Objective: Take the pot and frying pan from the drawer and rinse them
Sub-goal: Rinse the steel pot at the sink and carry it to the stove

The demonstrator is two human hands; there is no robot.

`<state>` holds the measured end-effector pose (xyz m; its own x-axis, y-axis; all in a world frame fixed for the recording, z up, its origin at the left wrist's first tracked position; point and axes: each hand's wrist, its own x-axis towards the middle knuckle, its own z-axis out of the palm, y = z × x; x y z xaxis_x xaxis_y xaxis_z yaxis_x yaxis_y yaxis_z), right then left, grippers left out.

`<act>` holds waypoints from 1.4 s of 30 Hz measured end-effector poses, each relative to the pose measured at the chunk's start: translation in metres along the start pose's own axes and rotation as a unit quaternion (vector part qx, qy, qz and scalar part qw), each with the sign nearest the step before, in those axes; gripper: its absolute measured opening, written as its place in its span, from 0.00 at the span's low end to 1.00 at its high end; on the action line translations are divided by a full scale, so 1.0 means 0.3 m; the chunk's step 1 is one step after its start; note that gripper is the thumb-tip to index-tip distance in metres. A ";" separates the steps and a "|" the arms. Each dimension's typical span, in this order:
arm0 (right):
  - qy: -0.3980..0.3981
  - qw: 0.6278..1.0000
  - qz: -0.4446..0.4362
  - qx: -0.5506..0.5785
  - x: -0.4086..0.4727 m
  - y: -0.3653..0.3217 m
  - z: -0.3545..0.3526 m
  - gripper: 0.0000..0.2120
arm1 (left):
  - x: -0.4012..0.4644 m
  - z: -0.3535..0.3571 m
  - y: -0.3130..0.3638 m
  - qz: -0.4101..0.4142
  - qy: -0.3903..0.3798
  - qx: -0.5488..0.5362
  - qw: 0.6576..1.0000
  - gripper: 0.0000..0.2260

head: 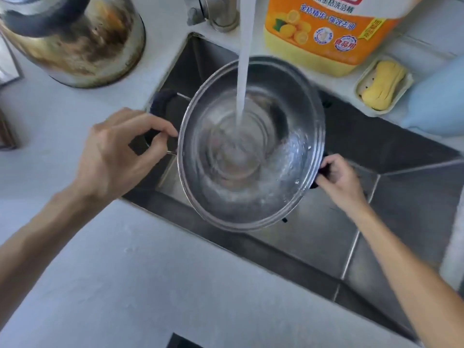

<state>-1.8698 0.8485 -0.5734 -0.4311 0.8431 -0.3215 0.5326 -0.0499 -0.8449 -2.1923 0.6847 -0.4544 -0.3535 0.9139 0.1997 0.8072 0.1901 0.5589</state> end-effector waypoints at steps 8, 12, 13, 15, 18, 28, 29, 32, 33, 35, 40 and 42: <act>-0.053 0.987 0.100 0.110 0.008 -0.002 0.019 0.24 | 0.029 -0.060 -0.033 -0.251 -0.140 -0.081 0.954 0.08; -0.038 0.999 -0.002 -0.013 0.023 -0.148 -0.125 0.18 | -0.049 0.042 -0.143 -0.315 -0.286 -0.088 0.901 0.10; -0.041 0.998 -0.025 -0.044 0.022 -0.184 -0.154 0.17 | -0.066 0.071 -0.160 -0.322 -0.312 -0.107 0.888 0.09; -0.049 0.992 -0.069 -0.093 0.011 -0.249 -0.195 0.17 | -0.076 0.121 -0.185 -0.318 -0.338 -0.141 0.874 0.08; -0.016 0.981 -0.129 -0.147 -0.017 -0.308 -0.224 0.19 | -0.057 0.168 -0.175 -0.294 -0.338 -0.184 0.875 0.05; 0.084 0.995 -0.059 0.017 -0.056 -0.054 -0.059 0.18 | -0.027 0.041 -0.099 -0.064 -0.065 -0.014 0.996 0.07; 0.066 0.997 -0.025 0.040 -0.051 -0.019 -0.020 0.19 | -0.017 0.011 -0.067 -0.039 -0.058 0.002 0.998 0.08; -0.027 0.995 0.077 0.064 -0.030 0.059 0.081 0.18 | 0.012 -0.053 0.029 -0.051 -0.060 0.009 0.997 0.09; -0.051 0.991 0.098 0.070 -0.028 0.077 0.101 0.17 | 0.023 -0.060 0.040 -0.072 -0.064 -0.008 0.995 0.09; -0.060 0.988 0.119 0.076 -0.032 0.090 0.107 0.16 | 0.034 -0.059 0.016 -0.134 -0.076 -0.074 0.985 0.10; -0.011 0.989 0.079 0.127 -0.022 0.014 -0.015 0.15 | -0.014 0.005 -0.142 -0.305 -0.135 -0.176 0.926 0.16; -0.006 0.991 0.038 0.126 -0.014 -0.041 -0.069 0.12 | -0.038 0.065 -0.172 -0.337 -0.210 -0.222 0.891 0.22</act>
<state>-1.8594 0.8568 -0.5527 -0.4064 0.8252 -0.3922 0.3656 -0.2465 -0.8975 -2.2207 0.6715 -0.5012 -0.4037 0.7176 -0.5676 0.1792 0.6704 0.7201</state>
